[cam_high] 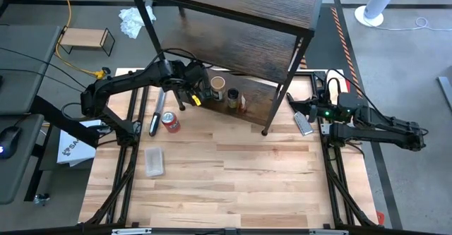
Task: Shelf spices
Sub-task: Adjust the yellow seasoning bottle
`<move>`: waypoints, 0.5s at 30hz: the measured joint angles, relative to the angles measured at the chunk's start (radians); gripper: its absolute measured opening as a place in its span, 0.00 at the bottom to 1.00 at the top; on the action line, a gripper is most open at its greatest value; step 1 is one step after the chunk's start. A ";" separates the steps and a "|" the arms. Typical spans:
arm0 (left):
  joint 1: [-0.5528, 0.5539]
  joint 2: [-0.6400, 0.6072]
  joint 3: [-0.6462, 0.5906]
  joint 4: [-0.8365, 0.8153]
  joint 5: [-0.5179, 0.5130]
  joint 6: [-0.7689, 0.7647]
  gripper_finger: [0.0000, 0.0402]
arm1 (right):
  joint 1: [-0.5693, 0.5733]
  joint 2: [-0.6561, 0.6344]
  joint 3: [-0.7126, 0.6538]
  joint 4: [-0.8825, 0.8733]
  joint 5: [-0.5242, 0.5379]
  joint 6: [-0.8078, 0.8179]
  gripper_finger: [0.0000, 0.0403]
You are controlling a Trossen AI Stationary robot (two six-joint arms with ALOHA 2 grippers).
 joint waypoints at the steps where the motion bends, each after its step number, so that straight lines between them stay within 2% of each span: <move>1: 0.000 0.000 0.000 0.000 -0.007 -0.001 0.64 | 0.000 0.000 0.000 0.000 0.000 0.000 0.00; 5: -0.012 0.000 0.000 0.001 -0.008 -0.002 0.64 | 0.000 0.000 0.000 0.000 -0.001 0.000 0.00; 10: -0.042 0.000 0.011 0.003 0.046 -0.055 0.64 | 0.000 0.000 0.000 0.004 -0.013 0.000 0.00; 15: -0.101 -0.010 0.056 -0.024 0.139 -0.102 0.64 | 0.000 0.000 0.000 0.108 -0.127 -0.002 0.00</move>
